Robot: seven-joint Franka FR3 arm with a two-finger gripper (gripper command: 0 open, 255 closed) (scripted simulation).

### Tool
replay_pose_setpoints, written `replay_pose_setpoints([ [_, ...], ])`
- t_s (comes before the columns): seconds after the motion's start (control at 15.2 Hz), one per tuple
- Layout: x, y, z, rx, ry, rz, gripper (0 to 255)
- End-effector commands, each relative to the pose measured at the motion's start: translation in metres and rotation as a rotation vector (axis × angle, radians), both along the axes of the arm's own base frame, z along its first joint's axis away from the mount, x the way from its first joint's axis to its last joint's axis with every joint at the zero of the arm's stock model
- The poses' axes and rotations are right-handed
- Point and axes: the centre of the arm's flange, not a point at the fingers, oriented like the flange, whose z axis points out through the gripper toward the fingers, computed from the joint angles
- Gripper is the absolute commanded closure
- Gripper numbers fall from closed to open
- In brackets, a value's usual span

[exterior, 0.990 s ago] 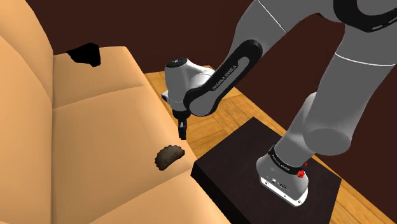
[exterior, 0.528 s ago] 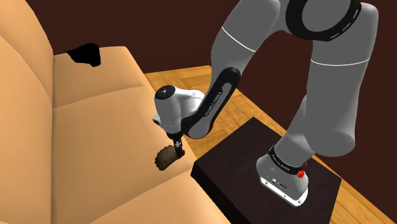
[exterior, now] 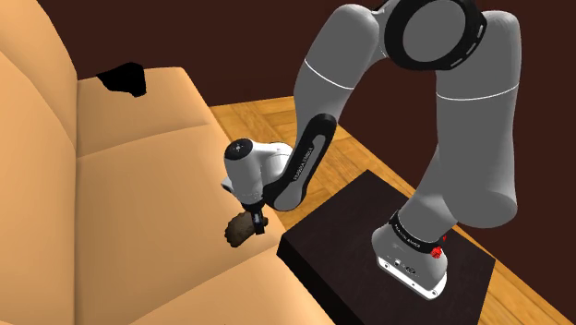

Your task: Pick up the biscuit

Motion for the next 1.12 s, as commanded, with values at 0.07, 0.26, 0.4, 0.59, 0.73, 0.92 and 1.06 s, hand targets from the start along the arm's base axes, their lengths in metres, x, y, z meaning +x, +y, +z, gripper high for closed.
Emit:
replay_pose_setpoints([
  [0.07,0.000,0.001,-0.002,0.000,0.000,0.000,255],
  [0.26,0.000,0.000,-0.002,0.000,0.000,0.000,255],
  [0.4,0.000,0.000,-0.002,0.000,0.000,0.000,255],
  [0.59,0.000,0.000,-0.002,0.000,0.000,0.000,255],
  [0.73,0.000,0.000,0.009,0.000,0.000,0.000,255],
  [0.92,0.000,0.000,0.025,0.000,0.000,0.000,255],
  [1.06,0.000,0.000,0.035,0.000,0.000,0.000,255],
])
